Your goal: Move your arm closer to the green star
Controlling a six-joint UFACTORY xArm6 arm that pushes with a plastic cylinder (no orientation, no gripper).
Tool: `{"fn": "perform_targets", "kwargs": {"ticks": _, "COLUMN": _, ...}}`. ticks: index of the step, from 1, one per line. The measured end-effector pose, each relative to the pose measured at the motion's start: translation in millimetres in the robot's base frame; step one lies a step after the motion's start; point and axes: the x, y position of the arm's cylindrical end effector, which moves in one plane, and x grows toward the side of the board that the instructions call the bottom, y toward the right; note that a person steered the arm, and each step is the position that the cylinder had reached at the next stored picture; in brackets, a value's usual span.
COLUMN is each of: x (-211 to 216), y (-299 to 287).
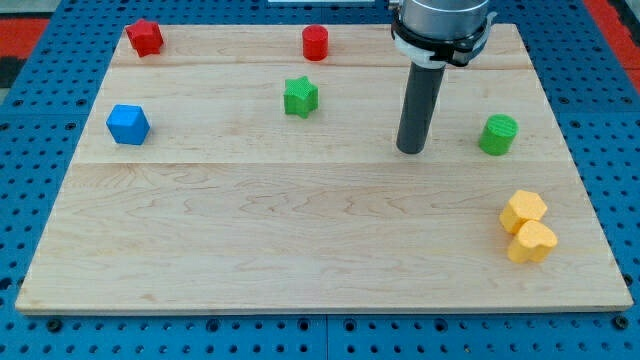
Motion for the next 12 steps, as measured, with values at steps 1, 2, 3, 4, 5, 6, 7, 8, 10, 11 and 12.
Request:
{"fn": "perform_targets", "kwargs": {"ticks": 1, "x": 0, "y": 7}}
{"fn": "perform_targets", "kwargs": {"ticks": 2, "x": 0, "y": 8}}
{"fn": "perform_targets", "kwargs": {"ticks": 3, "x": 0, "y": 11}}
{"fn": "perform_targets", "kwargs": {"ticks": 4, "x": -1, "y": 23}}
{"fn": "perform_targets", "kwargs": {"ticks": 5, "x": -6, "y": 39}}
{"fn": "perform_targets", "kwargs": {"ticks": 6, "x": -18, "y": 47}}
{"fn": "perform_targets", "kwargs": {"ticks": 7, "x": -37, "y": 48}}
{"fn": "perform_targets", "kwargs": {"ticks": 8, "x": -61, "y": 38}}
{"fn": "perform_targets", "kwargs": {"ticks": 10, "x": -98, "y": -16}}
{"fn": "perform_targets", "kwargs": {"ticks": 11, "x": -112, "y": -49}}
{"fn": "perform_targets", "kwargs": {"ticks": 12, "x": -124, "y": -81}}
